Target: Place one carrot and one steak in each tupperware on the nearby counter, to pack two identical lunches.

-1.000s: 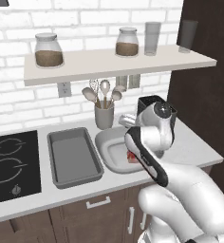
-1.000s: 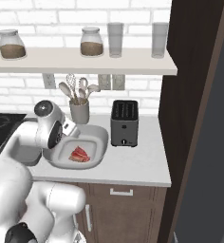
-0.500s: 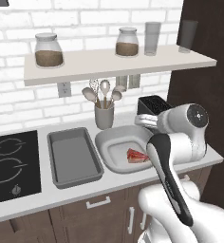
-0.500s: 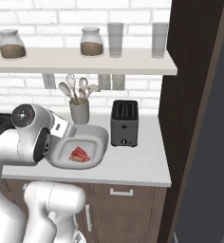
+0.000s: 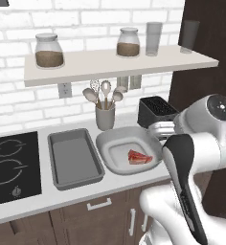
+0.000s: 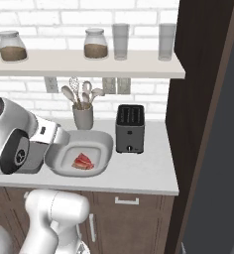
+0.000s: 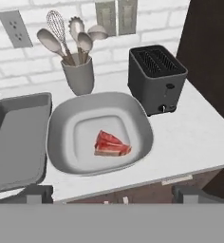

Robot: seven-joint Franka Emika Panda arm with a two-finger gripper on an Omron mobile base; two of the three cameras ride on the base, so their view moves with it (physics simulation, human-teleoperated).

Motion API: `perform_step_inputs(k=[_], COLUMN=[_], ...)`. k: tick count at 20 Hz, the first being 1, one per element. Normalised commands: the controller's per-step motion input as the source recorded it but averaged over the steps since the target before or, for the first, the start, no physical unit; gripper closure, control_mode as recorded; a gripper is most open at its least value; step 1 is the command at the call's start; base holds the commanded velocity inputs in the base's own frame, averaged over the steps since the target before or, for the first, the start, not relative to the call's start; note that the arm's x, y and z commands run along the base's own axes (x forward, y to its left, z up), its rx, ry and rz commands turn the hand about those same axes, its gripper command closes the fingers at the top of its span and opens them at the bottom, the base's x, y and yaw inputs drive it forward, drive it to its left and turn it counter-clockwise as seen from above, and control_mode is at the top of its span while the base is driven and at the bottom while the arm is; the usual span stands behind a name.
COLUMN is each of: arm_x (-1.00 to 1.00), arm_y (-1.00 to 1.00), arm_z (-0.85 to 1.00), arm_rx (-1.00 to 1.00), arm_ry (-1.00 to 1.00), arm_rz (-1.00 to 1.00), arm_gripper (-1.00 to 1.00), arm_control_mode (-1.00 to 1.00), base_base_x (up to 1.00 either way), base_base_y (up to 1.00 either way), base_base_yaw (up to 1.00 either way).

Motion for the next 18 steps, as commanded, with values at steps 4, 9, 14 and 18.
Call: perform_step_inputs(k=[4, 9, 14, 18], arm_x=[-1.00, -0.20, 0.00, 0.00], arm_y=[-0.42, -0.06, 0.00, 0.00], arm_z=[-0.34, -0.09, 0.00, 0.00], arm_rx=[-0.02, 0.00, 0.00, 0.00], arm_ry=[0.10, 0.00, 0.00, 0.00], arm_rz=[0.00, 0.00, 0.00, 0.00], arm_gripper=[-1.00, -1.00, -1.00, -1.00], arm_control_mode=[-1.00, 1.00, 1.00, 1.00], base_base_x=[0.00, -0.80, -1.00, -1.00], base_base_y=[0.00, 0.02, 0.07, -0.37], base_base_yaw=[0.00, 0.07, 0.11, -0.04])
